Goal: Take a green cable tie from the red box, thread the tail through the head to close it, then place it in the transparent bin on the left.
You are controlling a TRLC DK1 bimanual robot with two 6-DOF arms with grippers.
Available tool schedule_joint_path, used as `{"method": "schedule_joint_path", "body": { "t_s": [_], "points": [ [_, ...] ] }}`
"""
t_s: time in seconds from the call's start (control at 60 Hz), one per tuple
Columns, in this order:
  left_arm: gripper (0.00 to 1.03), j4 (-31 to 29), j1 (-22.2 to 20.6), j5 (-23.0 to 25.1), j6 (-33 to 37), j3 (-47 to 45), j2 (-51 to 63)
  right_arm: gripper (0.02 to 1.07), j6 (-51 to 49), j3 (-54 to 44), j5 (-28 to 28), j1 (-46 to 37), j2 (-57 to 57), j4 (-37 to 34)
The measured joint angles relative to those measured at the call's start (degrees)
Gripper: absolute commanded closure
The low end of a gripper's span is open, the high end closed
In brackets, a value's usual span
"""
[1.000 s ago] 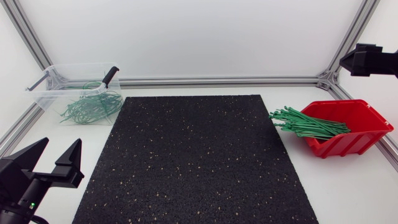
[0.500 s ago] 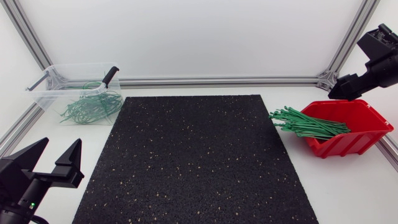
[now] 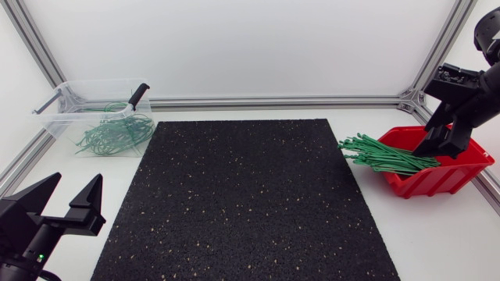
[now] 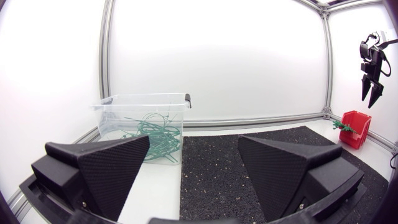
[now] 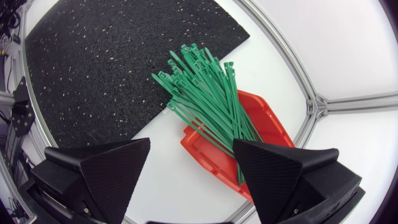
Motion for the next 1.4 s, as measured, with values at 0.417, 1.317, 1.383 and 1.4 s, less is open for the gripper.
{"method": "schedule_joint_path", "body": {
  "t_s": [0.417, 1.317, 1.383, 1.4],
  "points": [
    [0.04, -0.02, -0.55, 0.02, 0.00, 0.00, 0.00, 0.16, -15.17, -13.99, 2.75, 3.32, -0.74, 10.95],
    [0.04, -0.02, -0.55, 0.00, 0.00, 0.00, 0.00, 0.61, -28.44, -21.86, 3.58, 7.04, 1.77, 23.80],
    [0.04, -0.02, -0.55, 0.00, 0.00, 0.00, 0.00, 0.61, -28.65, -21.86, 3.58, 7.04, 1.92, 24.35],
    [0.04, -0.02, -0.55, 0.00, 0.00, 0.00, 0.00, 0.61, -28.68, -21.86, 3.58, 7.04, 1.95, 24.50]
  ]
}}
